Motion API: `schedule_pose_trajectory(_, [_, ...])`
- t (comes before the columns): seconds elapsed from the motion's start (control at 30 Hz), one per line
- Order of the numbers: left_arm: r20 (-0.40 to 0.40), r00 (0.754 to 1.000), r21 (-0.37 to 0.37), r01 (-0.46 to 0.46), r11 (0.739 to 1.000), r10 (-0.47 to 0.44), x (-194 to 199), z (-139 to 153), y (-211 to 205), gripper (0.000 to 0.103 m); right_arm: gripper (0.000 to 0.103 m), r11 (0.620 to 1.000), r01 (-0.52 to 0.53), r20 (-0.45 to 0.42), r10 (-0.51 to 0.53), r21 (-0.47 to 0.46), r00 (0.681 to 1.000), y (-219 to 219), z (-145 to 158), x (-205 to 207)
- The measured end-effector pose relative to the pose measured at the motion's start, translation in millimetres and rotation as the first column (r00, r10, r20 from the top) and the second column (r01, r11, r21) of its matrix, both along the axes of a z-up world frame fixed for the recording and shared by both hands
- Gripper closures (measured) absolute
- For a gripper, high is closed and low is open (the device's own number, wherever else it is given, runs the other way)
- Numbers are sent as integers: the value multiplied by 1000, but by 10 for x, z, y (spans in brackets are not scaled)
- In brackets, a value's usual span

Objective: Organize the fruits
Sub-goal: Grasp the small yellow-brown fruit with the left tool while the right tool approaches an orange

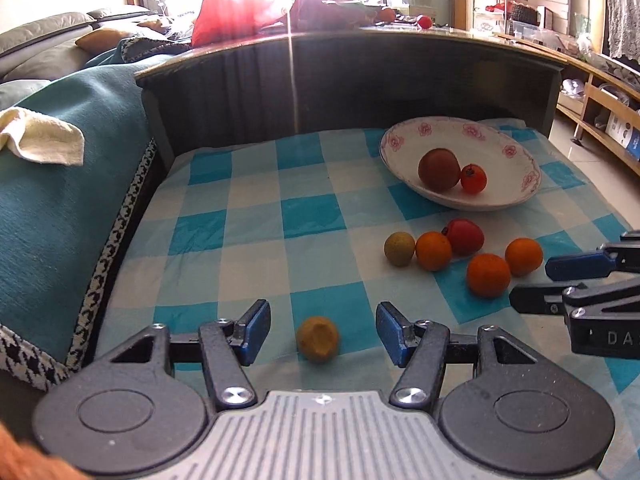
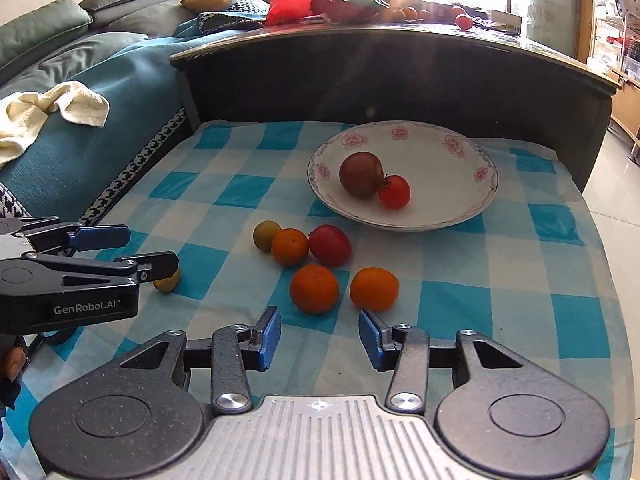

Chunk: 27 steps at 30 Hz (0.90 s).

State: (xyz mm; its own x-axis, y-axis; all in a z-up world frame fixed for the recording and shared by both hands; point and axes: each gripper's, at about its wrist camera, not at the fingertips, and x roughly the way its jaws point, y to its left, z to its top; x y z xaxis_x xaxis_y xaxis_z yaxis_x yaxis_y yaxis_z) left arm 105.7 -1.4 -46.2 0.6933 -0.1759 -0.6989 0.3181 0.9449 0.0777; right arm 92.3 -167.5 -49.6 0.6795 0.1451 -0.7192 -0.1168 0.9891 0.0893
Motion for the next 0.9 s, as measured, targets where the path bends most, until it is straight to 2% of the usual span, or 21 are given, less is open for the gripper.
schedule_pose_trajectory(0.13, [16, 1000, 27, 11, 1000, -11, 0, -150, 9, 36, 60, 1000, -14, 5, 14, -11, 1000, 8, -55, 77])
schedule_pose_trajectory(0.3, [43, 999, 44, 12, 999, -14, 5, -232, 25, 38, 60, 999, -38, 32, 39, -31, 999, 59, -87, 115])
schedule_pose_trajectory(0.6, [40, 999, 20, 32, 999, -33, 18, -253, -28, 61, 60, 996, -67, 78, 71, -57, 994, 133, -103, 145])
schedule_pose_trajectory(0.83, [31, 999, 5, 34, 999, -34, -10, -240, -11, 64, 61, 991, -105, 95, 113, -84, 989, 230, -88, 139])
schedule_pose_trajectory(0.9, [36, 999, 8, 36, 999, -37, -25, -248, -12, 64, 64, 987, -93, 96, 106, -131, 990, 250, -108, 160])
